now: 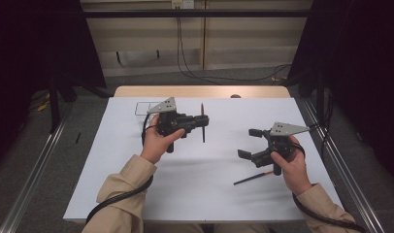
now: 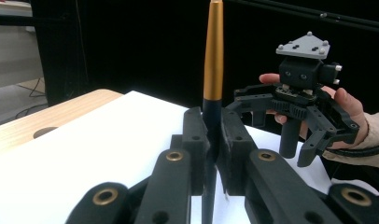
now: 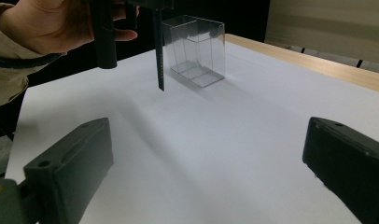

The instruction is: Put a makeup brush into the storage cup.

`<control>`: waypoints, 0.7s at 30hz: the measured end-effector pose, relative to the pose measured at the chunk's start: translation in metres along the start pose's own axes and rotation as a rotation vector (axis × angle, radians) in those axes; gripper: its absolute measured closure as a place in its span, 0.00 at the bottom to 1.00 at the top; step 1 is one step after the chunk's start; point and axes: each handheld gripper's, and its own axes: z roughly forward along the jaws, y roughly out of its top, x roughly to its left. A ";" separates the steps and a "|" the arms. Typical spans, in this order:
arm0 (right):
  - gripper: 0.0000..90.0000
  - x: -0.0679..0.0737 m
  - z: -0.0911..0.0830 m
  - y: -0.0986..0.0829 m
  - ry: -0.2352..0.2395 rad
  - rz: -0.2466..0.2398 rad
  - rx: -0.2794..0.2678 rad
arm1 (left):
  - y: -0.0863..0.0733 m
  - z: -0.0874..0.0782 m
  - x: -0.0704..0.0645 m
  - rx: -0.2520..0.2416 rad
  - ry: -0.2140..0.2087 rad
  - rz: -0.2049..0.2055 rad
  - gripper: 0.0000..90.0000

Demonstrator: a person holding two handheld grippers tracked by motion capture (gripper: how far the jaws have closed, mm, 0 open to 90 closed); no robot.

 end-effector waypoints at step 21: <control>0.01 -0.003 -0.023 -0.014 -0.013 0.002 -0.016 | 0.002 -0.007 0.000 0.005 0.020 0.017 0.92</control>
